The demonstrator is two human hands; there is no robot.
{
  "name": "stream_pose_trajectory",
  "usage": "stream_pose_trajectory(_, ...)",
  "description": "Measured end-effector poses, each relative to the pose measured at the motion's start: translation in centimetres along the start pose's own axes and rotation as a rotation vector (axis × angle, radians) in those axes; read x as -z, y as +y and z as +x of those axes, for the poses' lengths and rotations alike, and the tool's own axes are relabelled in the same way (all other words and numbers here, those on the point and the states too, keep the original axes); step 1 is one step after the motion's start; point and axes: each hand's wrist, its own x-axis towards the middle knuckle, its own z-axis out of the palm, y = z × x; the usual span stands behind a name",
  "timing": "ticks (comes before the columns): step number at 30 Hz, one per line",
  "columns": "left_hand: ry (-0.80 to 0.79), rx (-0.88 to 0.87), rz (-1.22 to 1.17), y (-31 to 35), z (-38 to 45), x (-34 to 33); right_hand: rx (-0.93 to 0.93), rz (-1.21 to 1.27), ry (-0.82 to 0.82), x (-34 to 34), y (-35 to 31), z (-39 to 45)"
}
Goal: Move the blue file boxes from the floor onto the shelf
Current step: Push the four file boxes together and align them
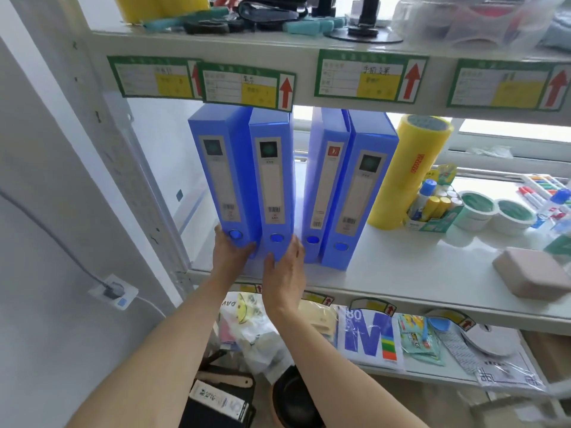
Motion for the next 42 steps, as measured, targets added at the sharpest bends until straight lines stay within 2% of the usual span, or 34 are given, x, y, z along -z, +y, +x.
stream_pose_trajectory(3, -0.013, -0.028, -0.014, 0.0, 0.1, -0.7, -0.071, 0.001, -0.024, -0.4, 0.2, 0.9)
stream_pose_trajectory(14, 0.026, -0.078, 0.051, 0.2, -0.9, -2.3, -0.139, 0.131, 0.037, -0.8, 0.0, 0.5)
stream_pose_trajectory(24, -0.030, -0.096, 0.021, 0.4, -1.6, -2.5, -0.077, 0.099, 0.033, -0.1, 0.6, 0.1)
stream_pose_trajectory(28, -0.106, -0.093, -0.024, 0.4, -1.9, -2.2, 0.008, 0.144, 0.149, 1.3, 2.0, -1.2)
stream_pose_trajectory(33, -0.196, -0.110, -0.061, 0.4, -1.8, -1.6, -0.196, 0.096, 0.395, 5.8, 5.9, -0.5)
stream_pose_trajectory(36, -0.184, -0.097, -0.064, 0.4, -1.8, -1.8, -0.245, 0.052, 0.271, 7.7, 7.9, 1.7)
stream_pose_trajectory(39, -0.177, -0.090, -0.055, 0.1, -1.7, -2.0, -0.152, 0.110, 0.017, 8.5, 8.7, 4.6)
stream_pose_trajectory(42, -0.180, -0.088, -0.045, -0.5, -1.6, -2.3, -0.074, 0.104, -0.107, 9.1, 8.3, 6.6)
